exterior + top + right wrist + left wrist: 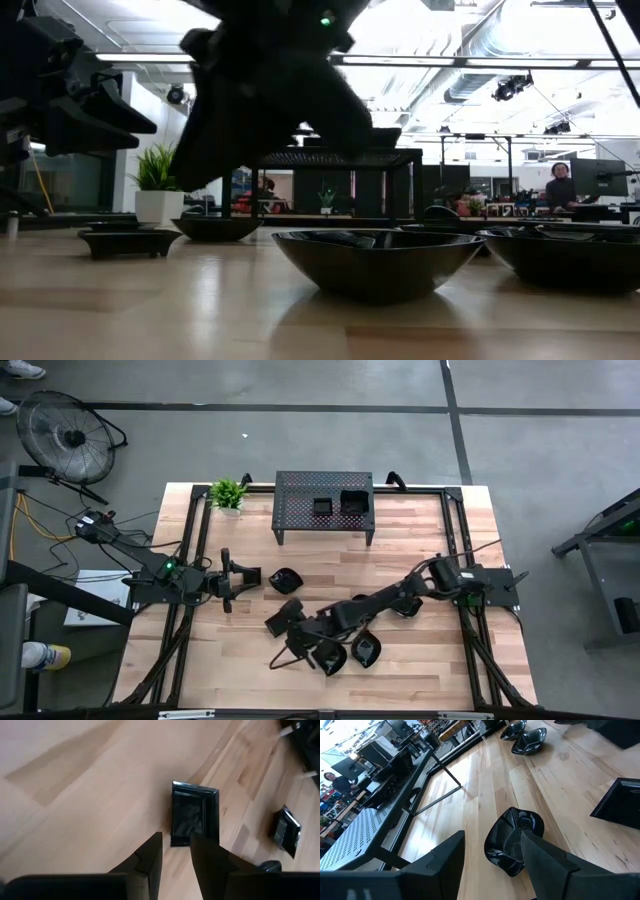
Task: Pick & Place Mini shaped plates
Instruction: Stack the square plate on top of the square plate on the shelf
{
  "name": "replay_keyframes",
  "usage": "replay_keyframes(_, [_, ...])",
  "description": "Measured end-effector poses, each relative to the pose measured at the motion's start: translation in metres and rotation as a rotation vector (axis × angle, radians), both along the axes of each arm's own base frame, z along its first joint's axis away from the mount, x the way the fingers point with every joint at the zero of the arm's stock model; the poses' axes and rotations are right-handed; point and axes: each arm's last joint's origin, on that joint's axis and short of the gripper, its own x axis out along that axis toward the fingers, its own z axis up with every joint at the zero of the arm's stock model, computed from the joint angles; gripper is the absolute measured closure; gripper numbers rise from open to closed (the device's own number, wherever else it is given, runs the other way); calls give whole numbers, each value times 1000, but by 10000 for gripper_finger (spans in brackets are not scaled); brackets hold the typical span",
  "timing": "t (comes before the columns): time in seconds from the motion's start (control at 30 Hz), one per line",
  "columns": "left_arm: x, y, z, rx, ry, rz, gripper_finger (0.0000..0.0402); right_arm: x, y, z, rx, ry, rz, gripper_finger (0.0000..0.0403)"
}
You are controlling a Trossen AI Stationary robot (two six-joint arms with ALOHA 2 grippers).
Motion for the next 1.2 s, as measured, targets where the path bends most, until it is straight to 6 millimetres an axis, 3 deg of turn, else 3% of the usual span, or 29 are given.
replay_keyframes(0.4, [0, 0, 0, 0, 0, 0, 213, 25, 9, -11, -27, 104, 16, 308])
replay_keyframes(0.93, [0, 0, 0, 0, 0, 0, 213, 32, 3, -8, -68, 45, 5, 308])
replay_keyframes(1.2, [0, 0, 0, 0, 0, 0, 213, 34, 4, -22, -36, 60, -30, 308])
